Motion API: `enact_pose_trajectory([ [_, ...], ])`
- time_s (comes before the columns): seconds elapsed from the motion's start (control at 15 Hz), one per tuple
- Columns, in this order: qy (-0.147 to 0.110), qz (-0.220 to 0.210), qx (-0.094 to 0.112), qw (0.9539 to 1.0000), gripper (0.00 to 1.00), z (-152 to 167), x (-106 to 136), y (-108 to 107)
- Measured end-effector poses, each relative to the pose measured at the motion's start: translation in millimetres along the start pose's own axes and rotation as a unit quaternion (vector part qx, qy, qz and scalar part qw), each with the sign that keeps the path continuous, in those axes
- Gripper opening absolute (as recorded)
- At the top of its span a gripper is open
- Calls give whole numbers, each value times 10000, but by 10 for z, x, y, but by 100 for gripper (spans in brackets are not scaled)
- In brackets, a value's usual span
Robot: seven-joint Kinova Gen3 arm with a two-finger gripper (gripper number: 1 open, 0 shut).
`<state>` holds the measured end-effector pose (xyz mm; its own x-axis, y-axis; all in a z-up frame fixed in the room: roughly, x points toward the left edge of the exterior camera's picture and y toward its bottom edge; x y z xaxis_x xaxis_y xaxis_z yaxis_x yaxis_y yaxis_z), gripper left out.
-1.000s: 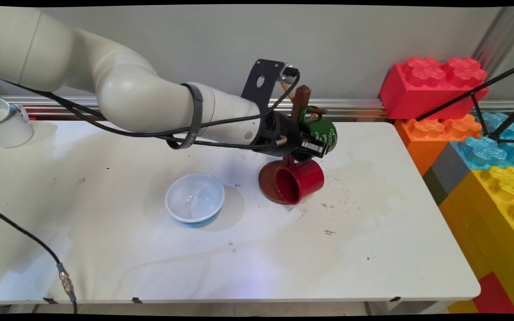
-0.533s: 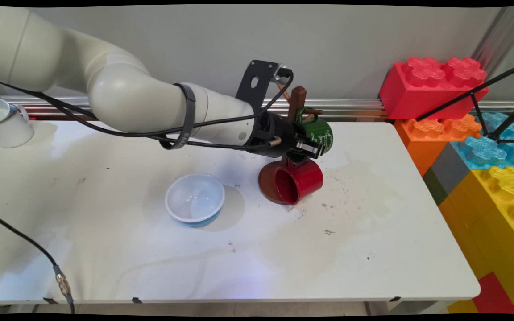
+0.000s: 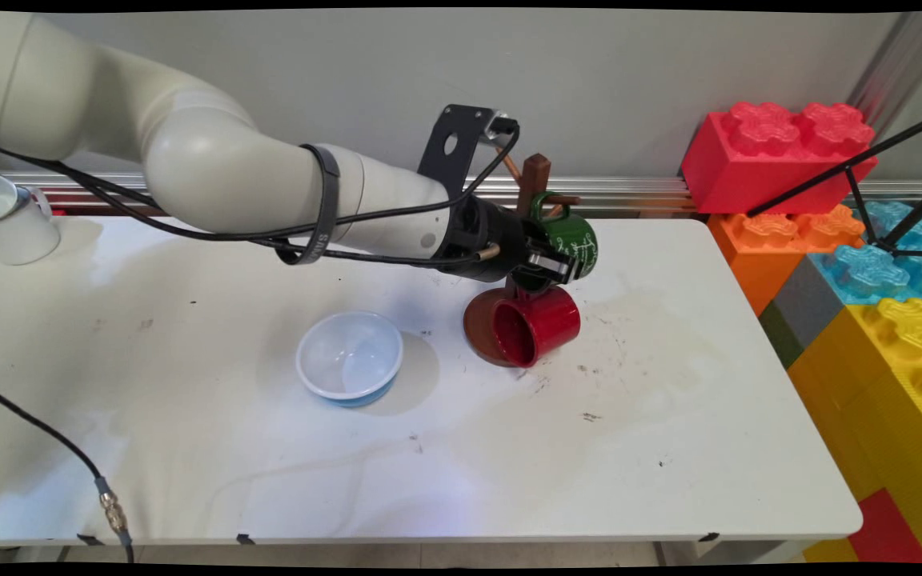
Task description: Place the picked object on the table
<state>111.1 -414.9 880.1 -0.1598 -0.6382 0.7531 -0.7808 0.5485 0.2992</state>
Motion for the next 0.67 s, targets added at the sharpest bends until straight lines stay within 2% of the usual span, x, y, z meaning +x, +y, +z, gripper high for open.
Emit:
enact_pose_trajectory([
  [0.67, 47, -63, -357, 9993, 0, -105, 68, 211],
])
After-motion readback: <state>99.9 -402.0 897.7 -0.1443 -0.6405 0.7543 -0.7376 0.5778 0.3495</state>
